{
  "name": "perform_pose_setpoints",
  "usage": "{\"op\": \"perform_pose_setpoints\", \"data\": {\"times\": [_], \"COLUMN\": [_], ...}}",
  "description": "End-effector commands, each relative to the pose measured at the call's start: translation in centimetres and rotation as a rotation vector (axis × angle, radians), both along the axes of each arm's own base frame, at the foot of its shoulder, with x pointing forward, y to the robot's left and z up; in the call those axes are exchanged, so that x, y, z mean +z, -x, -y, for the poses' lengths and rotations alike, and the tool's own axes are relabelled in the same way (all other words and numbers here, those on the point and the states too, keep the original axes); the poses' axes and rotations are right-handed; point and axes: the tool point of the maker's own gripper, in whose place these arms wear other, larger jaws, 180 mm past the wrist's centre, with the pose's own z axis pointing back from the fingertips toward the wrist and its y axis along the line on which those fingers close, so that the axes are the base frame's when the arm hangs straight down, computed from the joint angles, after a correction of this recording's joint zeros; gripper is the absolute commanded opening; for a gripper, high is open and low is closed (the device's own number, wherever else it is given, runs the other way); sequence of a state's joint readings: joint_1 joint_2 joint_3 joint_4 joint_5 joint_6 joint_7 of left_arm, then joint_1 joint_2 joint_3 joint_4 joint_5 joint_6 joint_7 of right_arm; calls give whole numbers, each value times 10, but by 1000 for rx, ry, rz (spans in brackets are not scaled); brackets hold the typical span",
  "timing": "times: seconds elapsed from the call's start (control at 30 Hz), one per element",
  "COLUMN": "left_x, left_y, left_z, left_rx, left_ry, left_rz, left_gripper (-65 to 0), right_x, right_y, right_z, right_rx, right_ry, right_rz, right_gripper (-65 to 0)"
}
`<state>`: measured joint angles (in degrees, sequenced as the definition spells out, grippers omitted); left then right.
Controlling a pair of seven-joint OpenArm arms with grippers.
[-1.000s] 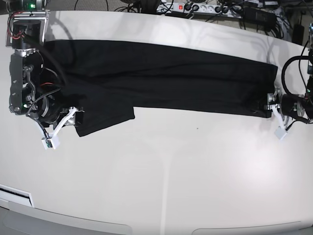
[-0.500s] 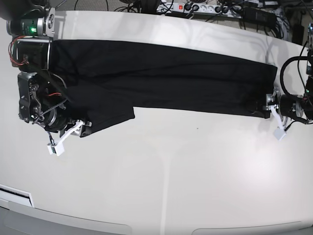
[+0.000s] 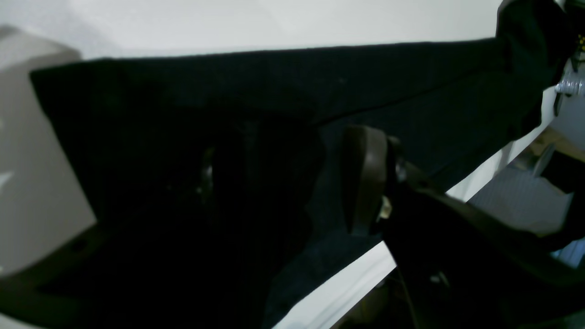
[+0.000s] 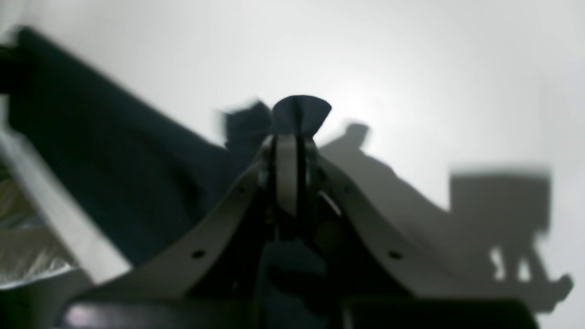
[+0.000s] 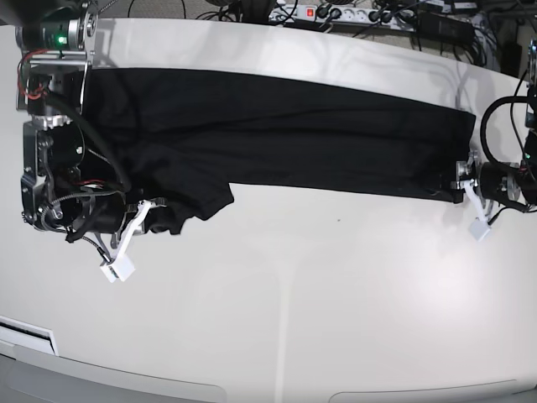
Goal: Layout the t-shirt on the table in an organized manner, then fold the t-shirt properly
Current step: 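Move the right gripper to the strip's end and grasp it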
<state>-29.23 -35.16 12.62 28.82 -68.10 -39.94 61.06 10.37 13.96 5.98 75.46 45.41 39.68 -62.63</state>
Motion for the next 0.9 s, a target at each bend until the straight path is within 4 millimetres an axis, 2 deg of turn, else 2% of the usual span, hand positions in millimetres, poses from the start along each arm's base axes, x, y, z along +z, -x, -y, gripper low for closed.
{"op": "perform_pose_setpoints", "data": {"times": [0.0,0.3,0.47,0.73,0.87], "left_x": [7,8,8,9,9], "left_y": [-7,-10,-10,-10,-11], "left_z": [-7,-7,-7,-7,-7], "left_rx": [-1,8,9,10,11], "left_ry": [-16,-14,-14,-14,-13], "left_rz": [18,33,33,34,37], "left_gripper": [-294,-294,-294,-294,-294], "right_x": [11,36,46,27,21], "right_y": [5,105,154,212,226], "right_z": [-1,-29,-39,-40,-37], "right_rx": [21,143,195,224,241], "right_ry": [2,51,68,77,96], "right_rz": [38,123,109,-41,-92], "right_gripper": [-650,-650,-650,-650,-650]}}
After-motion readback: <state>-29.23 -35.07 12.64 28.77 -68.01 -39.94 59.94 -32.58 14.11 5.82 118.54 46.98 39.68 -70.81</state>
